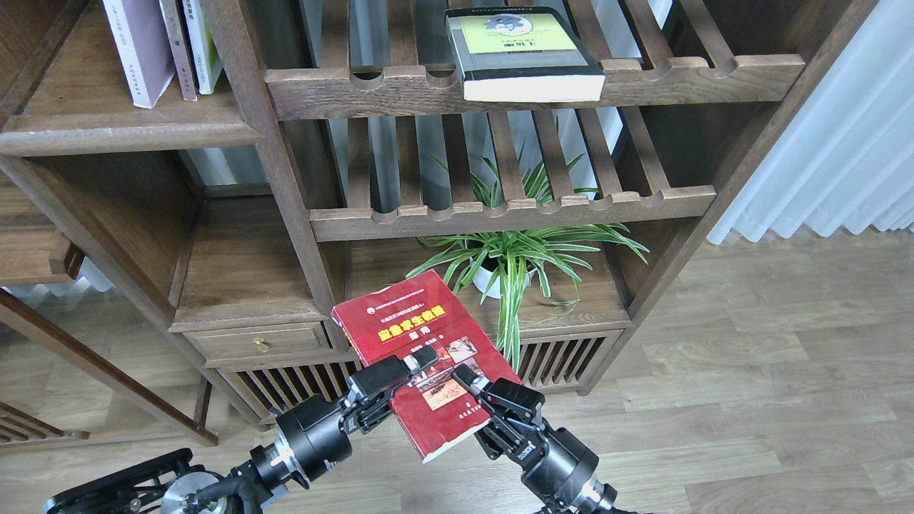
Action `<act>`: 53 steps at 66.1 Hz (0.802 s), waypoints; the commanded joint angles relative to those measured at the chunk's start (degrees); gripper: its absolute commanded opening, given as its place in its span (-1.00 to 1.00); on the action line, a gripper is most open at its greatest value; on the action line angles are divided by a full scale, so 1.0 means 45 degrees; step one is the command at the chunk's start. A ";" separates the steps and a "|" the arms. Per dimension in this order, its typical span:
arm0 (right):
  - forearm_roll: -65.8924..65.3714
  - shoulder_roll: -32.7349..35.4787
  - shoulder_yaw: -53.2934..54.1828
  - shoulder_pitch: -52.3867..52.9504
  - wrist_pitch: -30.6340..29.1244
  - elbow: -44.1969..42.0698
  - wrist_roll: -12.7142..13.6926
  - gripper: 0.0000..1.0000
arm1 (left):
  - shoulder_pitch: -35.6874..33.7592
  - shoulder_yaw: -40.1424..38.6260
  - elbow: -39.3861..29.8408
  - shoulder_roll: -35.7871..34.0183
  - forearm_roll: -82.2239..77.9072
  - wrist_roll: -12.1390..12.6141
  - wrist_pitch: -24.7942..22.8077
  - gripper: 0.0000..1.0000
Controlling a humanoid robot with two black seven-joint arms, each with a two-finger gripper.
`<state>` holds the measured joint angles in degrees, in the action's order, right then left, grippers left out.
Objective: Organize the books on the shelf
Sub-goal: 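Hold the red book between both grippers below the shelf, then lift the red book with the left gripper up toward the upper shelf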
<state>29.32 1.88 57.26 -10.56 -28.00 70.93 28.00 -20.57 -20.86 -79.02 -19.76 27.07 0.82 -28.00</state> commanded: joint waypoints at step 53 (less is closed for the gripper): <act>-0.0890 -0.0183 0.1807 0.0785 -0.0001 -0.0273 0.0000 0.97 | -0.0018 -0.0051 -0.0018 0.0212 -0.0175 -0.0066 0.0000 -0.86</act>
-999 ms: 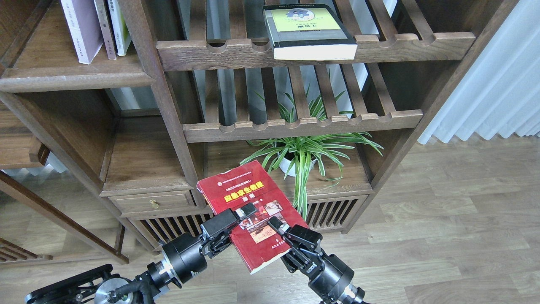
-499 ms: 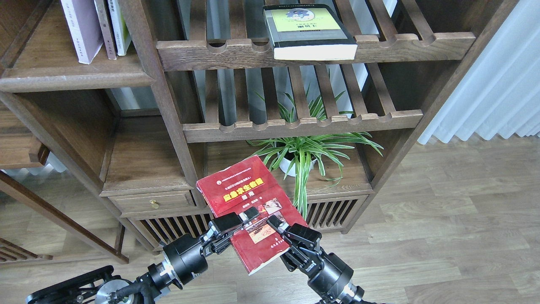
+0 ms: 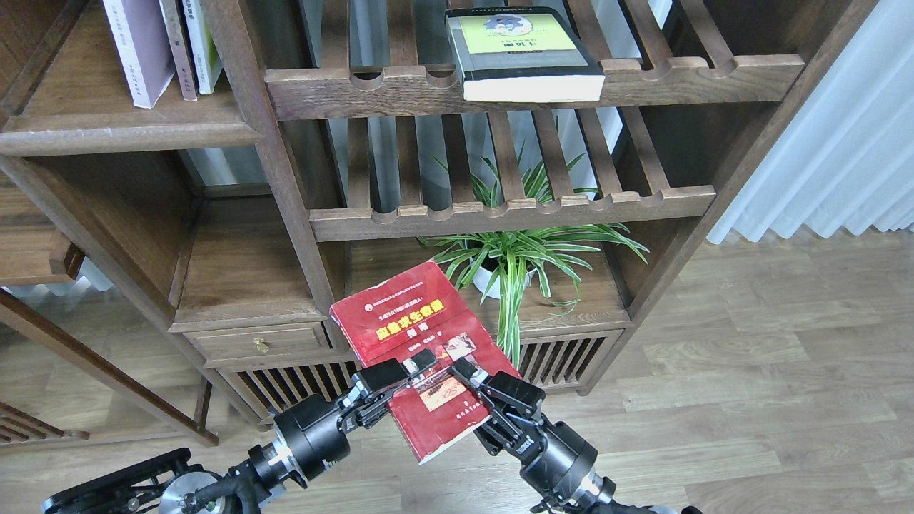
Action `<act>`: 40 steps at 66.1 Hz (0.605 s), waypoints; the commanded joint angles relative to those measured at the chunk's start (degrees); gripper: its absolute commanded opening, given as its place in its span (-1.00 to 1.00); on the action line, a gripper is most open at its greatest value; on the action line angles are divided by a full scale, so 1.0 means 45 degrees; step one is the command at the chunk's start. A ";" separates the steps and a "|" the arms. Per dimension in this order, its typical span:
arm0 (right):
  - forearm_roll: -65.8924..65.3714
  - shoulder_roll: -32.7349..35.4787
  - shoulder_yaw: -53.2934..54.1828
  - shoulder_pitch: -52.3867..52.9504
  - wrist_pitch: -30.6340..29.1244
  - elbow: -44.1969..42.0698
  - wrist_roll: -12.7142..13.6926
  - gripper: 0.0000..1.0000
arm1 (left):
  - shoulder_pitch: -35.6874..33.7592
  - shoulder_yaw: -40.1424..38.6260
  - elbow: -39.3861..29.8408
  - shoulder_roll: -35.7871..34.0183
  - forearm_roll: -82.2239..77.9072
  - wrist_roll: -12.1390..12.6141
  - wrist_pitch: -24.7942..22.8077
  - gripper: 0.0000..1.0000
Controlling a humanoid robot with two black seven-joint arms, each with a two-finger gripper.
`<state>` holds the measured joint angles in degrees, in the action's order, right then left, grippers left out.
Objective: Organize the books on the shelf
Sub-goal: 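Lift the red book with the left gripper up toward the upper shelf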
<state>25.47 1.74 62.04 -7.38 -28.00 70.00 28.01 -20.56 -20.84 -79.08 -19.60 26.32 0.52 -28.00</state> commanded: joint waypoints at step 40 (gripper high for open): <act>-0.0055 -0.0210 0.2345 0.0409 0.0889 -0.0769 -0.0003 0.97 | -0.0842 -0.0154 -0.0025 0.1290 -0.0282 0.0021 0.0000 -0.87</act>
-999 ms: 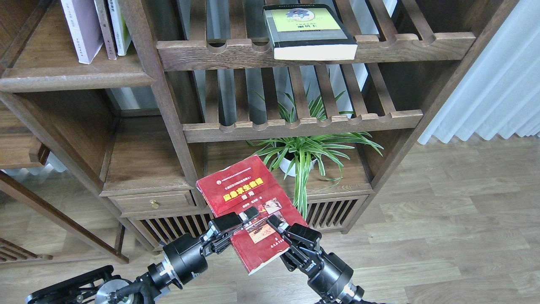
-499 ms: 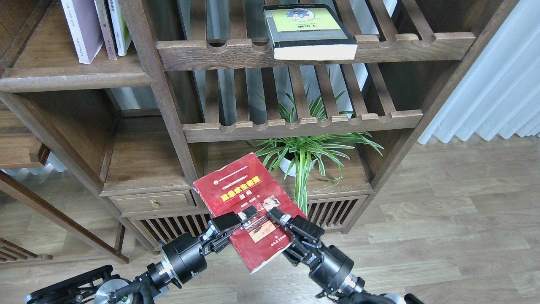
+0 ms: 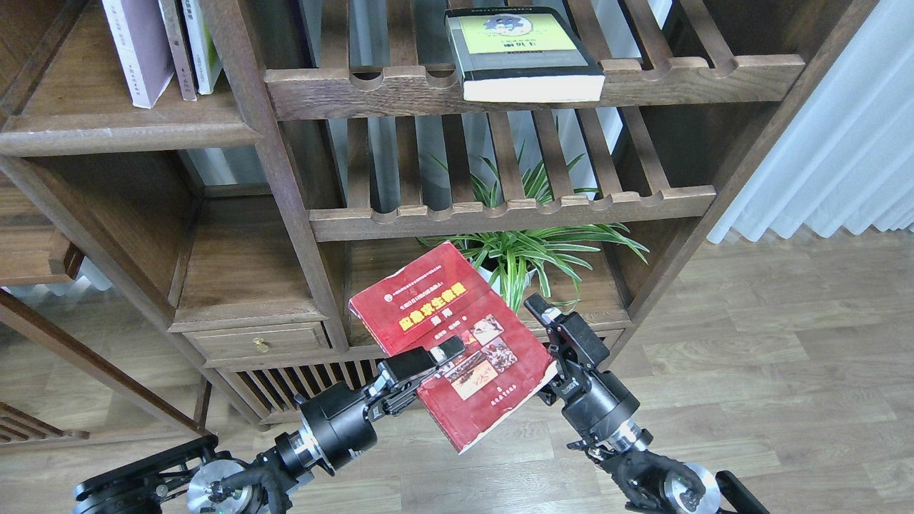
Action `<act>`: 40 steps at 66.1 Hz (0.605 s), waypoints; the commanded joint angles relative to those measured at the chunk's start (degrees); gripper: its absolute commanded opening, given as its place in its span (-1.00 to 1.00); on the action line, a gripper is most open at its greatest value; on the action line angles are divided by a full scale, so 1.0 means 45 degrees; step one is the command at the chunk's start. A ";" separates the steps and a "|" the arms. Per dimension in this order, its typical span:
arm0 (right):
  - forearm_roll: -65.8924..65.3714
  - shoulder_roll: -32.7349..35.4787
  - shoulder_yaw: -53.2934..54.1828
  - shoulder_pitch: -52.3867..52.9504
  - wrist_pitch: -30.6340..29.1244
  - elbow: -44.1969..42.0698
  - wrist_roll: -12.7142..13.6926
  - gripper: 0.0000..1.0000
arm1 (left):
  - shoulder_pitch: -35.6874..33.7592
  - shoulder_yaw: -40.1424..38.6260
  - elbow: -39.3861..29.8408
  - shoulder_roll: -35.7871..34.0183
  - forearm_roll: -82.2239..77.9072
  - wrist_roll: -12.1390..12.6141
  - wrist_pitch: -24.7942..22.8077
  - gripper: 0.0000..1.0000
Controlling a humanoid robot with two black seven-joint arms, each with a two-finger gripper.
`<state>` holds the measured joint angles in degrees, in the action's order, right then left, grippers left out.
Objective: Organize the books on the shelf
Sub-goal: 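Lift the red book with the left gripper up toward the upper shelf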
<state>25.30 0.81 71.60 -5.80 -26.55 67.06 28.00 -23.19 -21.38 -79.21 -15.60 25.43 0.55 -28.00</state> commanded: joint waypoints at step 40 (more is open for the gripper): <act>-0.0017 -0.0023 0.0378 0.0136 0.1759 -0.0332 -0.0891 0.97 | -0.2052 -0.0932 0.0004 0.3466 -0.0085 -0.0005 0.0000 -0.87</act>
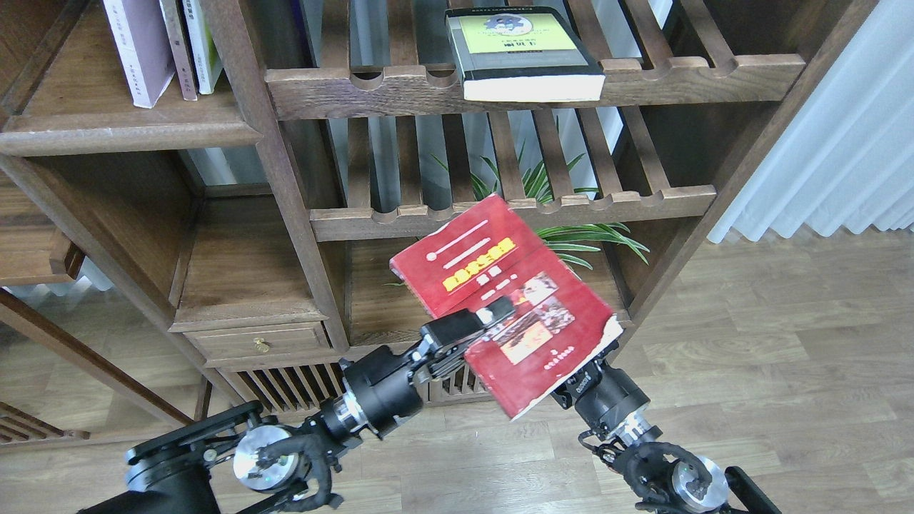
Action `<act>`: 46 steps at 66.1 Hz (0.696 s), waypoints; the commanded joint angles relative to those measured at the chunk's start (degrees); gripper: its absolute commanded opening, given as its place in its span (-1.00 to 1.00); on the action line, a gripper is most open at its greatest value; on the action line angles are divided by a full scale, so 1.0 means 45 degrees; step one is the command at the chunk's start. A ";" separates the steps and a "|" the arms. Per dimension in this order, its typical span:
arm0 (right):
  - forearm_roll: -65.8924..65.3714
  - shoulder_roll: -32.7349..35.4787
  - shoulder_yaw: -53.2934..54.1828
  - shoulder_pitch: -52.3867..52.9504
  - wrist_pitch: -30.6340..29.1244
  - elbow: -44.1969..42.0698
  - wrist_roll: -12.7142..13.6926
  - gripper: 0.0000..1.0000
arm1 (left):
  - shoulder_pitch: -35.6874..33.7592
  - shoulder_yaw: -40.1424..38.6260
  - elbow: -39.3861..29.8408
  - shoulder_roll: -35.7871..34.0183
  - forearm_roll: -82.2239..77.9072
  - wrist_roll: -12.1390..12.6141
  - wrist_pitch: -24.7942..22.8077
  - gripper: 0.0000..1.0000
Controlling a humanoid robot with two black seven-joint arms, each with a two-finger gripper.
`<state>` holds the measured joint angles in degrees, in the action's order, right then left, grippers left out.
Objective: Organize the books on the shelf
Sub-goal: 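Lift the red book with the left gripper up toward the upper shelf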
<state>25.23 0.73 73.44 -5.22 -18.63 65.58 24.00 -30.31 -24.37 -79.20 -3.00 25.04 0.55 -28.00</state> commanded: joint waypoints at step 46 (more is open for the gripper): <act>-0.0022 -0.0005 -0.0168 0.0184 -0.0001 -0.0041 -0.0001 0.97 | -0.2972 -0.1439 0.0002 0.0666 -0.0037 -0.0043 0.0000 -0.86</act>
<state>25.13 0.71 72.70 -4.71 -18.63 65.40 23.99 -41.69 -30.53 -79.18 0.00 25.03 0.40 -28.00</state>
